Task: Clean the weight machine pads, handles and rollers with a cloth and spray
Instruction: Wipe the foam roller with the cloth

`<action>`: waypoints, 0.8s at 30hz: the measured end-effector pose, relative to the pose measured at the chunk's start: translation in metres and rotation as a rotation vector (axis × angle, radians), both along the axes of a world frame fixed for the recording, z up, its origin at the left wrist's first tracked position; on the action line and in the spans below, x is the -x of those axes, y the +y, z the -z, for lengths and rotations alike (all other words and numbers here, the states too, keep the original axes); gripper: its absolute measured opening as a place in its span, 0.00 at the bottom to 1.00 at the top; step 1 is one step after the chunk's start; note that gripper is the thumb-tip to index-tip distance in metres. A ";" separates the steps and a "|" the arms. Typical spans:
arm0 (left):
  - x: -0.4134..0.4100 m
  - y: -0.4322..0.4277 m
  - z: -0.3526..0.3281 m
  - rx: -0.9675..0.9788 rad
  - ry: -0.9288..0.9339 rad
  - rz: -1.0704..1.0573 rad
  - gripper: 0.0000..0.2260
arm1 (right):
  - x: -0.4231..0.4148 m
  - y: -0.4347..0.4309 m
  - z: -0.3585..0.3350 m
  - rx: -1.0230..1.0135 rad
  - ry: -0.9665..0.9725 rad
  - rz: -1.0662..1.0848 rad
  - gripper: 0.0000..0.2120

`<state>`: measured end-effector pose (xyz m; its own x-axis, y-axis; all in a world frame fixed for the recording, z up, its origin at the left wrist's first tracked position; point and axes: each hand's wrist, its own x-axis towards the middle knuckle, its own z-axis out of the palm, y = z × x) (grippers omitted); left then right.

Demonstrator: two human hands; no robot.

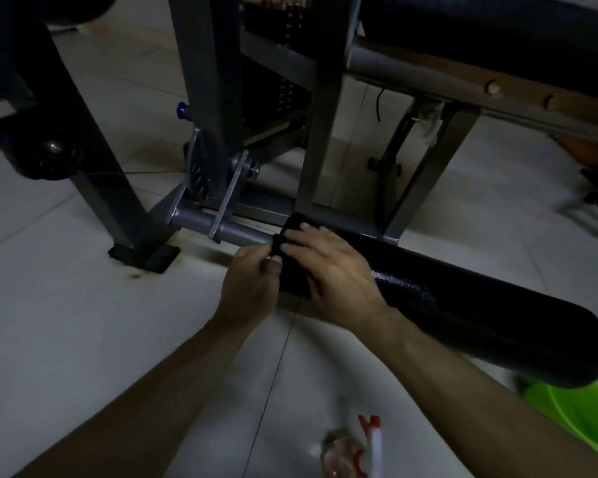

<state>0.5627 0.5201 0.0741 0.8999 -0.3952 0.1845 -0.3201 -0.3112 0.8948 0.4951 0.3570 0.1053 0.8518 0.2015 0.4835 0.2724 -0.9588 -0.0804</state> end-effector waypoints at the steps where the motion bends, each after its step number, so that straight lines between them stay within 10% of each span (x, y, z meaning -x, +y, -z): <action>1: 0.004 -0.006 -0.004 0.011 -0.014 -0.016 0.13 | 0.015 -0.017 -0.001 0.003 -0.021 0.036 0.18; 8: 0.017 -0.029 -0.010 0.051 -0.185 -0.056 0.21 | 0.109 -0.097 0.006 -0.097 -0.119 0.294 0.21; 16: 0.025 -0.033 -0.009 -0.096 -0.143 -0.024 0.28 | 0.012 0.001 0.009 -0.092 -0.150 0.171 0.18; 24: 0.070 -0.085 -0.024 -0.435 -0.604 0.215 0.28 | 0.142 -0.121 0.007 -0.006 -0.120 0.385 0.28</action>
<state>0.4928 0.4354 0.0981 0.5876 -0.6995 0.4067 -0.8070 -0.4704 0.3571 0.3531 0.2362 0.0983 0.8021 -0.1242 0.5841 -0.0987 -0.9923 -0.0754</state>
